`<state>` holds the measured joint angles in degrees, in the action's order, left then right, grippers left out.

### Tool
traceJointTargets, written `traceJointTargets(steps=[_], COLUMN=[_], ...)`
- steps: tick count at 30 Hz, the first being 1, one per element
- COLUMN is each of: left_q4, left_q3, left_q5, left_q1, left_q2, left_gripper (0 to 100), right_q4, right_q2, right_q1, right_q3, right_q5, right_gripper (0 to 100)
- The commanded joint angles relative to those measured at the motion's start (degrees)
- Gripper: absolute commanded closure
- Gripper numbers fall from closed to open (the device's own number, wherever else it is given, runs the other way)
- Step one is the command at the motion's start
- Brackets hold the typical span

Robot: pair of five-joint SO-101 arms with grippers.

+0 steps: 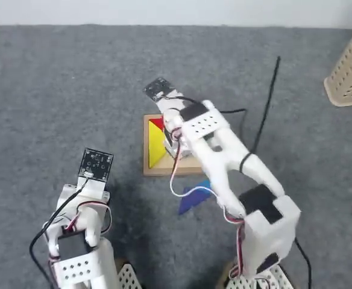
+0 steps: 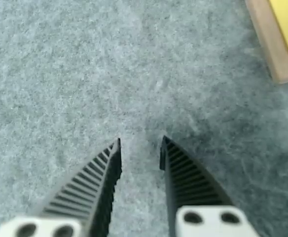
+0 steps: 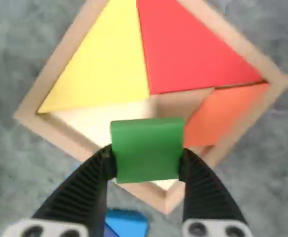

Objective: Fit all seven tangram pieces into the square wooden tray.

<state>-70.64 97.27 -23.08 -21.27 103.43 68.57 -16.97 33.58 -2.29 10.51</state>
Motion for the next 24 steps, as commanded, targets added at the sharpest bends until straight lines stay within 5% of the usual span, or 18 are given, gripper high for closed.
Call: traceJointTargets(steps=[1,12,17,24], left_q4=[-0.2,-0.2,-0.2,-0.2], left_q3=[-0.7,-0.7,-0.7,-0.7], left_q5=[0.4,0.4,0.4,0.4], left_q1=[-0.2,-0.2,-0.2,-0.2], left_q2=[1.3,1.3,1.3,1.3], left_gripper=[88,88,88,88], right_q4=[3.8,5.9,8.5,5.6], right_q2=[-0.7,-1.4,1.9,18.4], right_q1=[2.0,2.6,0.1,-2.7], right_q3=[6.9,8.1,7.0,-11.4], right_q5=[-0.8,-0.9,-5.1,-3.3], right_gripper=[80.6,80.4,99.8,99.3])
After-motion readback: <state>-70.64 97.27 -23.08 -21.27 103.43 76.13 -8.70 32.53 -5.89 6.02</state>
